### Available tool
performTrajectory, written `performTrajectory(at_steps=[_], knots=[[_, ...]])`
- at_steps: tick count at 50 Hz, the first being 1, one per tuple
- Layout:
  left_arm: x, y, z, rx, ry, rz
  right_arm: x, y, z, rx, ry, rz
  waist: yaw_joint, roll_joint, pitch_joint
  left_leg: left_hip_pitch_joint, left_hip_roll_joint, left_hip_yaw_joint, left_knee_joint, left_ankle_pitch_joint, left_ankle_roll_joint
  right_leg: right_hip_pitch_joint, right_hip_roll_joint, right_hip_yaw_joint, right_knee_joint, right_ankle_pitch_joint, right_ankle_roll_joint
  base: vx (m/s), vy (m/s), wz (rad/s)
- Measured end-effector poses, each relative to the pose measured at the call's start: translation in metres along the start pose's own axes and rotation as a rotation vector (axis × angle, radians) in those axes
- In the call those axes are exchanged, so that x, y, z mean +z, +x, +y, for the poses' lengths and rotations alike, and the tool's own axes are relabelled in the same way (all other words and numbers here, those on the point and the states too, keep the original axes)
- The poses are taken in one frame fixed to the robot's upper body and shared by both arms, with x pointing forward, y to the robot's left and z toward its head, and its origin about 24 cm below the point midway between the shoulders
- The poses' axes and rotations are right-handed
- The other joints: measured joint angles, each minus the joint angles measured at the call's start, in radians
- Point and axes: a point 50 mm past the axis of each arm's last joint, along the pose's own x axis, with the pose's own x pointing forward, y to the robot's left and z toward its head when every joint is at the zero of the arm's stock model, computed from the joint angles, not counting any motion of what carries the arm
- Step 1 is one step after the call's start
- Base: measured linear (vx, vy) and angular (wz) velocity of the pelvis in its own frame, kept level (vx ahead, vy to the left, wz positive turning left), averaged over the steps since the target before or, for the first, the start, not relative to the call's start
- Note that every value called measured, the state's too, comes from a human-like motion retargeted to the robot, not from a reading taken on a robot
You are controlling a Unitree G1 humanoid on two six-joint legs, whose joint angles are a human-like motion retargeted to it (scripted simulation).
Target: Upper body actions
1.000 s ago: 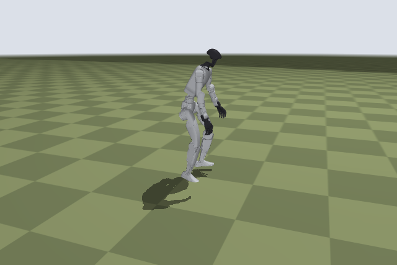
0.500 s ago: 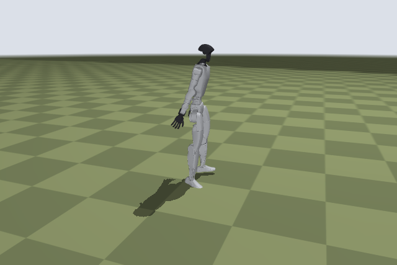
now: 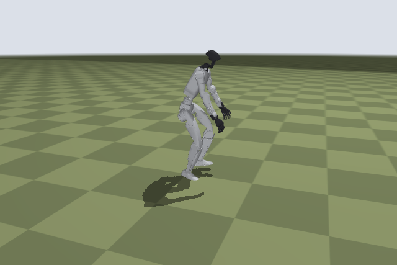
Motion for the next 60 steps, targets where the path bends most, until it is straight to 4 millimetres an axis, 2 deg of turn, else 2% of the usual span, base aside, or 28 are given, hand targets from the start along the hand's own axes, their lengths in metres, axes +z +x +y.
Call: performTrajectory(at_steps=[6, 9, 13, 17, 20, 23, 28, 30, 32, 34, 37, 38, 40, 41, 42, 43, 45, 47, 49, 53, 58, 60], knots=[[0.076, 0.004, 0.023, 0.091, 0.034, -0.181, 0.045, 0.007, -0.056, -0.145, -0.010, -0.147, 0.005, -0.005, 0.038, -0.238, 0.042, -0.014, 0.334, -0.134, 0.025, -0.251, 0.040, 0.021, 0.344, -0.125, -0.047, -0.11, -0.05, -0.01], [0.099, 0.002, 0.029, 0.121, 0.047, -0.243, 0.056, 0.007, -0.075, -0.213, -0.019, -0.185, 0.011, -0.009, 0.047, -0.318, 0.054, -0.016, 0.442, -0.177, 0.044, -0.336, 0.047, 0.009, 0.460, -0.165, -0.075, -0.01, -0.09, -0.02], [0.111, -0.001, 0.042, 0.194, 0.048, -0.298, 0.061, 0.005, -0.090, -0.330, -0.010, -0.208, 0.012, -0.019, 0.062, -0.376, 0.069, -0.012, 0.533, -0.219, 0.062, -0.402, 0.052, -0.005, 0.554, -0.199, -0.107, 0.01, -0.07, -0.11], [0.094, 0.000, 0.055, 0.243, 0.014, -0.256, 0.062, 0.002, -0.090, -0.445, -0.016, -0.237, 0.013, -0.018, 0.073, -0.365, 0.087, -0.016, 0.526, -0.220, 0.056, -0.395, 0.069, -0.006, 0.541, -0.200, -0.107, 0.00, -0.04, -0.23], [0.065, 0.001, 0.059, 0.253, -0.028, -0.176, 0.052, 0.000, -0.081, -0.505, -0.041, -0.234, 0.012, -0.009, 0.071, -0.320, 0.099, -0.026, 0.451, -0.187, 0.036, -0.342, 0.080, 0.001, 0.459, -0.176, -0.088, 0.00, -0.03, -0.14], [0.030, -0.001, 0.055, 0.271, -0.068, -0.113, 0.024, -0.004, -0.059, -0.494, -0.047, -0.185, 0.012, 0.002, 0.067, -0.228, 0.095, -0.033, 0.309, -0.123, 0.016, -0.234, 0.082, 0.012, 0.300, -0.117, -0.056, 0.02, -0.01, 0.00], [-0.051, -0.014, 0.031, 0.209, -0.069, 0.050, -0.047, -0.024, 0.015, -0.292, 0.017, 0.008, 0.000, 0.008, 0.060, 0.007, 0.047, 0.001, -0.048, 0.034, 0.009, 0.021, 0.065, 0.021, -0.073, 0.031, -0.011, 0.08, 0.00, 0.12], [-0.092, -0.028, 0.011, 0.162, -0.069, 0.149, -0.087, -0.045, 0.054, -0.186, 0.045, 0.178, -0.004, 0.004, 0.053, 0.125, 0.001, 0.034, -0.243, 0.122, 0.017, 0.136, 0.048, 0.020, -0.262, 0.113, -0.001, 0.08, 0.05, 0.20], [-0.135, -0.047, -0.013, 0.116, -0.083, 0.265, -0.128, -0.077, 0.093, -0.077, 0.057, 0.389, -0.005, 0.003, 0.043, 0.249, -0.052, 0.060, -0.437, 0.205, 0.022, 0.246, 0.031, 0.004, -0.433, 0.188, 0.005, 0.15, 0.08, 0.21], [-0.178, -0.075, -0.036, 0.087, -0.117, 0.399, -0.163, -0.119, 0.132, 0.056, 0.059, 0.605, -0.008, 0.006, 0.032, 0.376, -0.101, 0.066, -0.617, 0.275, 0.025, 0.356, 0.018, -0.028, -0.571, 0.242, 0.012, 0.24, 0.10, 0.22], [-0.240, -0.134, -0.071, 0.080, -0.244, 0.647, -0.202, -0.202, 0.185, 0.337, 0.058, 0.927, -0.025, 0.002, 0.032, 0.583, -0.170, 0.056, -0.851, 0.364, 0.030, 0.536, -0.002, -0.076, -0.732, 0.298, 0.025, 0.37, 0.10, 0.28], [-0.254, -0.151, -0.079, 0.079, -0.282, 0.711, -0.208, -0.223, 0.196, 0.411, 0.059, 0.993, -0.030, 0.000, 0.030, 0.627, -0.183, 0.056, -0.896, 0.381, 0.034, 0.573, -0.004, -0.083, -0.761, 0.309, 0.026, 0.43, 0.15, 0.29], [-0.291, -0.209, -0.097, 0.063, -0.382, 0.897, -0.224, -0.290, 0.220, 0.626, 0.069, 1.177, -0.072, 0.005, -0.010, 0.726, -0.222, 0.062, -0.996, 0.411, 0.044, 0.666, -0.001, -0.135, -0.843, 0.334, 0.029, 0.54, 0.23, 0.39], [-0.301, -0.228, -0.101, 0.054, -0.392, 0.964, -0.227, -0.312, 0.226, 0.691, 0.087, 1.234, -0.078, 0.006, -0.045, 0.726, -0.216, 0.097, -0.987, 0.398, 0.031, 0.668, -0.003, -0.174, -0.842, 0.321, 0.034, 0.45, 0.23, 0.25], [-0.310, -0.247, -0.104, 0.043, -0.397, 1.029, -0.228, -0.332, 0.231, 0.749, 0.113, 1.289, -0.082, 0.007, -0.080, 0.712, -0.214, 0.096, -0.973, 0.387, 0.026, 0.657, -0.007, -0.181, -0.835, 0.311, 0.036, 0.28, 0.15, 0.09], [-0.316, -0.262, -0.105, 0.030, -0.389, 1.092, -0.227, -0.349, 0.236, 0.798, 0.152, 1.342, -0.083, 0.007, -0.116, 0.670, -0.221, 0.022, -0.952, 0.378, 0.036, 0.622, -0.012, -0.125, -0.817, 0.304, 0.030, 0.20, 0.07, 0.24], [-0.324, -0.284, -0.108, 0.005, -0.365, 1.208, -0.221, -0.368, 0.247, 0.827, 0.256, 1.424, -0.096, 0.007, -0.101, 0.672, -0.218, -0.001, -0.922, 0.371, 0.032, 0.635, -0.022, -0.124, -0.796, 0.299, 0.032, 0.06, 0.00, 0.39], [-0.328, -0.296, -0.106, 0.031, -0.362, 1.269, -0.216, -0.368, 0.253, 0.762, 0.351, 1.441, -0.087, -0.002, -0.069, 0.713, -0.212, 0.046, -0.921, 0.370, 0.028, 0.676, -0.018, -0.157, -0.799, 0.296, 0.031, -0.08, 0.00, -0.06], [-0.329, -0.297, -0.103, 0.084, -0.378, 1.261, -0.213, -0.358, 0.255, 0.652, 0.415, 1.407, -0.079, -0.011, -0.061, 0.738, -0.209, 0.037, -0.921, 0.366, 0.022, 0.700, -0.021, -0.146, -0.803, 0.294, 0.035, -0.01, 0.06, -0.27], [-0.327, -0.292, -0.106, 0.118, -0.407, 1.231, -0.212, -0.324, 0.248, 0.440, 0.421, 1.304, -0.105, 0.009, -0.132, 0.743, -0.213, 0.043, -0.946, 0.370, 0.032, 0.693, -0.007, -0.143, -0.812, 0.296, 0.035, 0.15, 0.11, -0.03], [-0.309, -0.239, -0.095, 0.125, -0.440, 1.076, -0.191, -0.244, 0.237, 0.386, 0.511, 1.033, -0.113, 0.003, -0.124, 0.759, -0.211, 0.041, -0.936, 0.370, 0.038, 0.712, -0.001, -0.141, -0.803, 0.294, 0.029, 0.00, 0.01, -0.02], [-0.293, -0.205, -0.086, 0.116, -0.416, 0.974, -0.176, -0.205, 0.225, 0.404, 0.537, 0.884, -0.113, -0.003, -0.123, 0.755, -0.208, 0.039, -0.923, 0.366, 0.037, 0.705, -0.004, -0.134, -0.785, 0.287, 0.028, 0.00, 0.00, 0.00]])
